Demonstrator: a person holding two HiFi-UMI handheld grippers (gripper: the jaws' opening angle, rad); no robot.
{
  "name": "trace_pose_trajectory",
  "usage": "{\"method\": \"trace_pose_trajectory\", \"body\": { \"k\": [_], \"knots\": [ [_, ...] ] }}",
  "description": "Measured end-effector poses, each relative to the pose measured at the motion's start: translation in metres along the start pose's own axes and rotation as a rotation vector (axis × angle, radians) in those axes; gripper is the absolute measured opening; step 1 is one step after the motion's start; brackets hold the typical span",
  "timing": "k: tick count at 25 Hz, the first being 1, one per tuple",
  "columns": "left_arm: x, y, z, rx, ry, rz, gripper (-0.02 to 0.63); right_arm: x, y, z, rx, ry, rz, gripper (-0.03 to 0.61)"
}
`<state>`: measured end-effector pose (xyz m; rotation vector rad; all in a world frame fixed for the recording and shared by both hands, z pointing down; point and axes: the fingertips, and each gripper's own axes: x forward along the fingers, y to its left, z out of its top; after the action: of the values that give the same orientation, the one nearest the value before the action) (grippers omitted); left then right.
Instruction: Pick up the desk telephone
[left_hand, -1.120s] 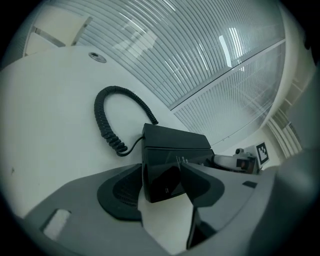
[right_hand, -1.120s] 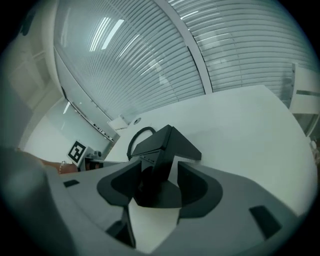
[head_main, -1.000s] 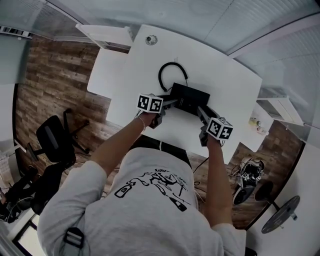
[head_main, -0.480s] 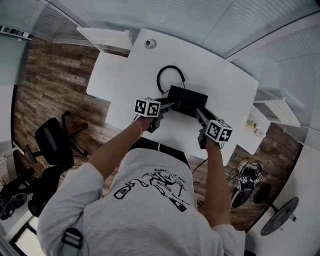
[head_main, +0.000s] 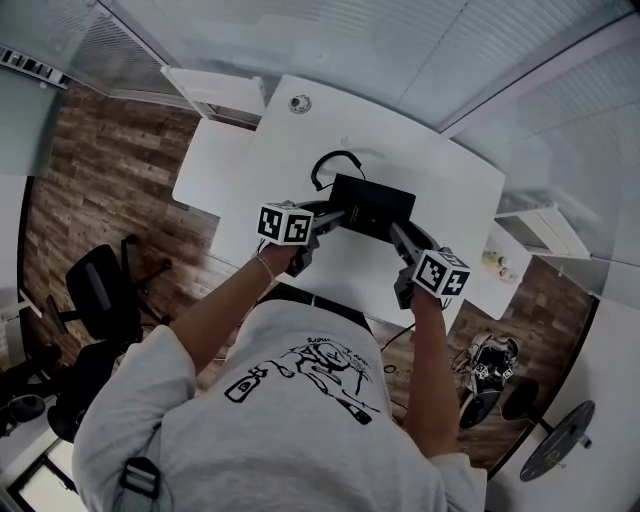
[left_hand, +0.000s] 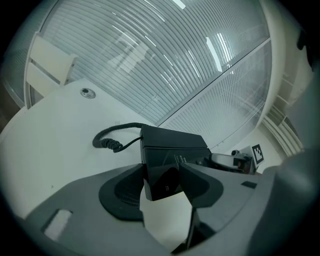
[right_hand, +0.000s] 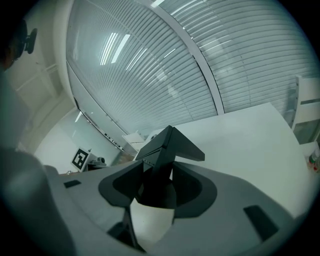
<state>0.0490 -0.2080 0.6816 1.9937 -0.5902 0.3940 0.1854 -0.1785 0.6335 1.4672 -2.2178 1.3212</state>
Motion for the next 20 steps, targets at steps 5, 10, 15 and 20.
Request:
{"method": "trace_pose_trajectory", "body": {
  "k": [5, 10, 15, 20],
  "knots": [
    [-0.017, -0.027, 0.015, 0.011, -0.010, -0.041, 0.198, -0.023, 0.018, 0.022, -0.005, -0.026, 0.010, 0.173],
    [-0.037, -0.051, 0.030, 0.054, -0.018, -0.027, 0.193, -0.043, 0.037, 0.038, 0.003, -0.055, 0.012, 0.173],
    [-0.053, -0.077, 0.047, 0.086, -0.029, -0.018, 0.193, -0.063, 0.054, 0.055, 0.011, -0.095, 0.012, 0.173],
    [-0.068, -0.100, 0.062, 0.119, -0.044, -0.027, 0.193, -0.082, 0.070, 0.072, 0.003, -0.124, 0.016, 0.173]
  ]
}}
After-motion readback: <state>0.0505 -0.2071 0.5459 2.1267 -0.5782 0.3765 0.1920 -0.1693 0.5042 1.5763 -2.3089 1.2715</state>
